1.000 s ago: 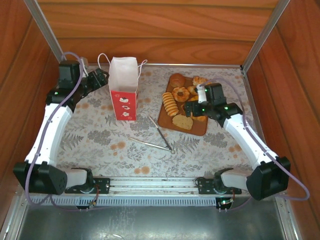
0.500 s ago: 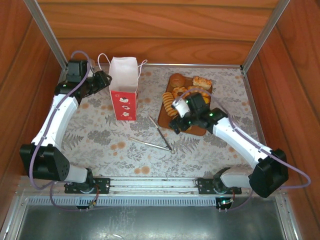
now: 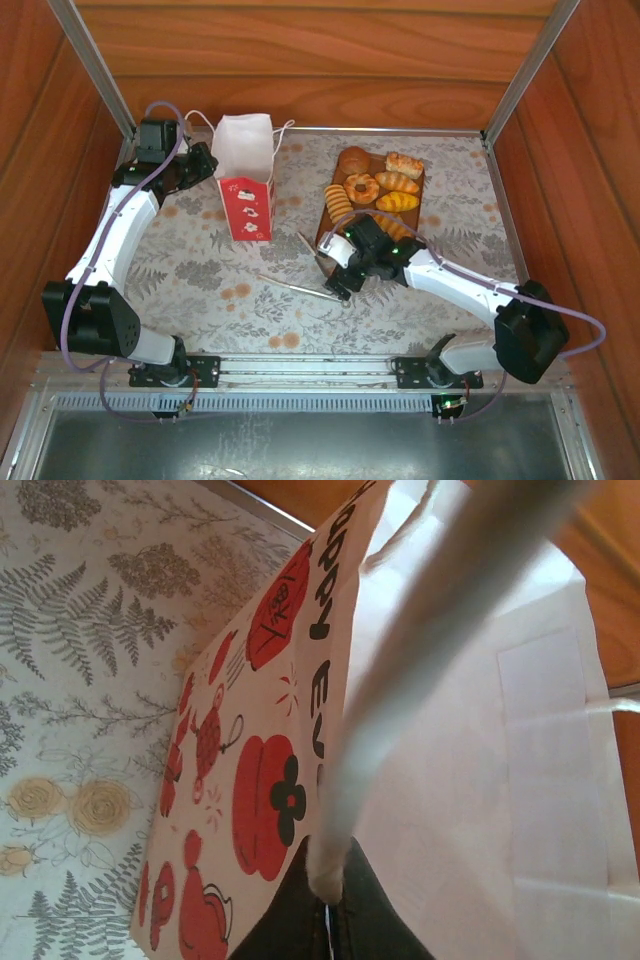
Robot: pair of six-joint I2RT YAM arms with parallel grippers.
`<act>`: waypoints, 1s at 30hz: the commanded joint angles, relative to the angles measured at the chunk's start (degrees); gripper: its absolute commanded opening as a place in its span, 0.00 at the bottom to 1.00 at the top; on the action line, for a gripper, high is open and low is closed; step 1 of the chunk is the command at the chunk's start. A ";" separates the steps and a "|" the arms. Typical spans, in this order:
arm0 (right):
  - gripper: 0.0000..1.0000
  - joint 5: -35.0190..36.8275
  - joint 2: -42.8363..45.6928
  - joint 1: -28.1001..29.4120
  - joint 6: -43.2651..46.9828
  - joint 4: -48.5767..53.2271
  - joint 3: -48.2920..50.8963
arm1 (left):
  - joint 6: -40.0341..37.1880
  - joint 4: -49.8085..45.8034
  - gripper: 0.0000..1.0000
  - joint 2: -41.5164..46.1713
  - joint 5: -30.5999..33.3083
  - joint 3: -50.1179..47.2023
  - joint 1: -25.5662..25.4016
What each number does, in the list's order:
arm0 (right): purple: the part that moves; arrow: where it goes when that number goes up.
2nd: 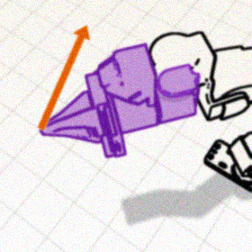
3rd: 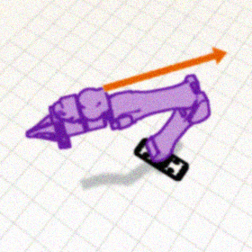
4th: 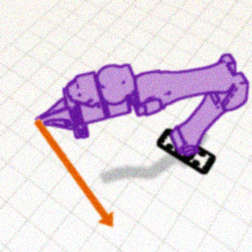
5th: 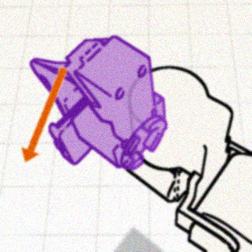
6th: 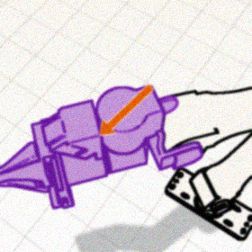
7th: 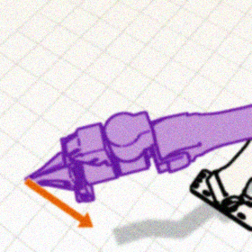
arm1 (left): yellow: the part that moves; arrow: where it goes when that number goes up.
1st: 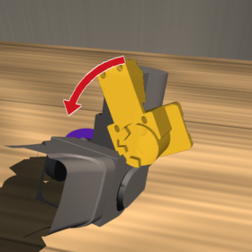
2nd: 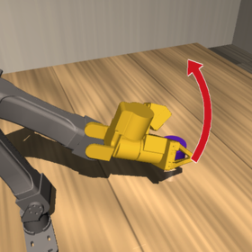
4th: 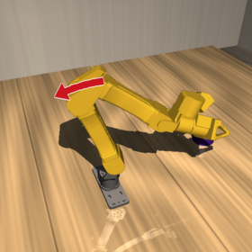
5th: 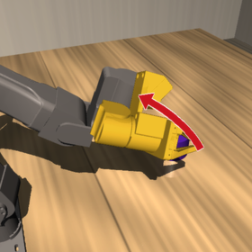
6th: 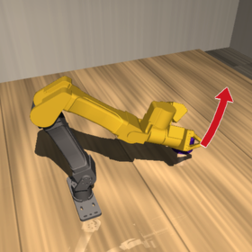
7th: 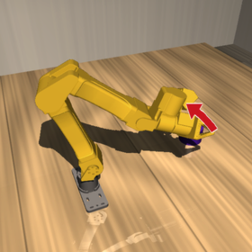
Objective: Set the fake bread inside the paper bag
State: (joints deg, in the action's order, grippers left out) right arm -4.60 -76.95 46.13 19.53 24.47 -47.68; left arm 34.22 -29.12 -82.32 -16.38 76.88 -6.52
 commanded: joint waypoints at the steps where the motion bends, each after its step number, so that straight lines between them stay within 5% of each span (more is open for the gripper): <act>1: 1.00 0.19 -1.76 0.80 1.89 -1.38 1.21 | -0.73 0.70 0.00 1.17 1.08 1.34 -0.32; 30: 1.00 15.02 -21.18 11.13 -13.80 -3.13 -6.72 | -0.91 0.64 0.00 3.75 2.15 -0.11 -0.33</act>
State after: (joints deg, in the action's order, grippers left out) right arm 8.86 -96.20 57.06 8.12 24.10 -54.19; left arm 34.06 -29.12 -80.20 -13.80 76.86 -6.55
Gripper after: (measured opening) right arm 0.998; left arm 0.045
